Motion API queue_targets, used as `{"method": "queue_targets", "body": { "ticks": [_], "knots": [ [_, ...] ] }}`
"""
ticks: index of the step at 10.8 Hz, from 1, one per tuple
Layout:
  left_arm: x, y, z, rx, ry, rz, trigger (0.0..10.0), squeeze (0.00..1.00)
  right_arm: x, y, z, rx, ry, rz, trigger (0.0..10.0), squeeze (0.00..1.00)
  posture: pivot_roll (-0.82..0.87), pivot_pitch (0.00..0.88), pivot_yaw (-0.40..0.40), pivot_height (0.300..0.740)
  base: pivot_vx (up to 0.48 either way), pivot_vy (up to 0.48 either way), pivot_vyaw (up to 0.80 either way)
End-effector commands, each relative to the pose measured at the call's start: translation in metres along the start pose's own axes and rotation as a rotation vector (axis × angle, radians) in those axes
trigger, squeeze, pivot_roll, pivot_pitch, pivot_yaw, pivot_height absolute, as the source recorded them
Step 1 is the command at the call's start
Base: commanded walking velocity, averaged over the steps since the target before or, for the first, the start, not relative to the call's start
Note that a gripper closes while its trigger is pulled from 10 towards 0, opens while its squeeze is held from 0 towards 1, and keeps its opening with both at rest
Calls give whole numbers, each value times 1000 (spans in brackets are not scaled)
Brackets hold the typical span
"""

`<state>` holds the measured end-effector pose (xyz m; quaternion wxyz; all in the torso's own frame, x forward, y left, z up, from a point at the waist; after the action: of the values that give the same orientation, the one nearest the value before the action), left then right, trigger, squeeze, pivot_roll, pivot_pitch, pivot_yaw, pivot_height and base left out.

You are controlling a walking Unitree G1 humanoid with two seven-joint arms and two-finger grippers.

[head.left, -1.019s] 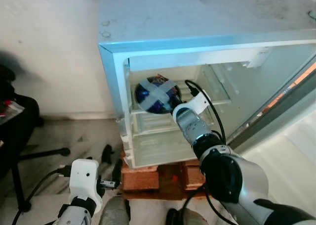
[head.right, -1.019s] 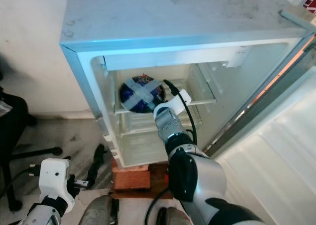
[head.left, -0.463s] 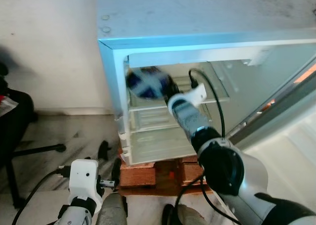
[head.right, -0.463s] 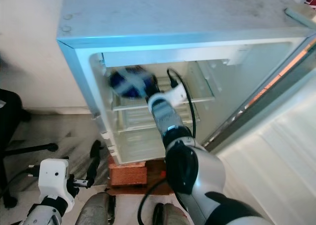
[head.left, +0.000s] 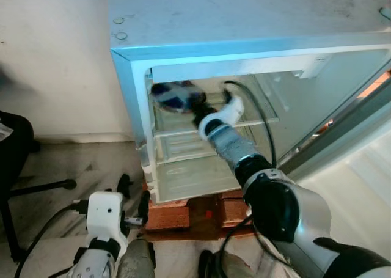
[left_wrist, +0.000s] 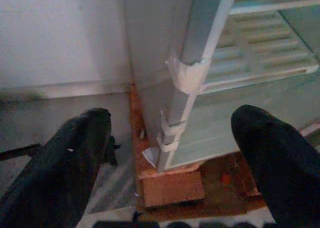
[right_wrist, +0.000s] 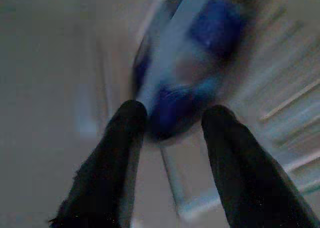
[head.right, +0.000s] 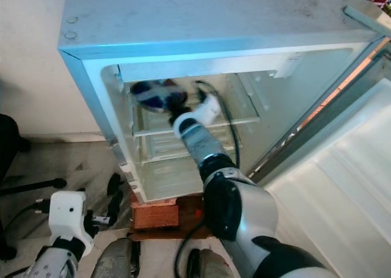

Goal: Restocking fridge

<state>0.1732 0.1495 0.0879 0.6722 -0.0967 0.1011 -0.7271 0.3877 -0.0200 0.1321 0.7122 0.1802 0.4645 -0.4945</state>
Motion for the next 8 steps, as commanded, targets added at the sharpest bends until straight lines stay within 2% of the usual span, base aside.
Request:
{"method": "queue_targets", "body": {
  "ticks": [1, 3, 6, 8],
  "knots": [
    [-2, -1, -6, -27, 3, 11, 10000, 0, -25, 2, -72, -189, 1, 61, 10000, 1000, 315, 217, -107, 740, 0, 0, 0],
    [-5, 9, -3, -8, 11, 13, 10000, 0, 16, -6, -52, -151, -86, -37, 10000, 1000, 296, 193, -103, 740, 0, 0, 0],
    [-9, 18, 2, 18, 22, 12, 10000, 0, 26, -10, -20, -89, -285, 27, 10000, 1000, 280, 164, -86, 740, 0, 0, 0],
    [-12, 29, 8, 55, 50, 16, 10000, 0, 36, -20, 0, -71, -440, 118, 10000, 1000, 247, 130, -63, 740, 0, 0, 0]
  ]
}}
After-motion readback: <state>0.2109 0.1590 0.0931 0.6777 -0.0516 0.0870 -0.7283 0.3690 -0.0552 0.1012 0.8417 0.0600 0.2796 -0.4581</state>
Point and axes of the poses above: a point about 5 cm out from each wrist's last joint towards the gripper, its own y axis pointing out of the wrist towards the gripper, its own z axis along the axis of the wrist's last joint, x = y × z, the point moved 1 cm from there along y, pointing out of the wrist towards the gripper, and after that the axes turned 1 degree about -y, right-handed, at the moved point
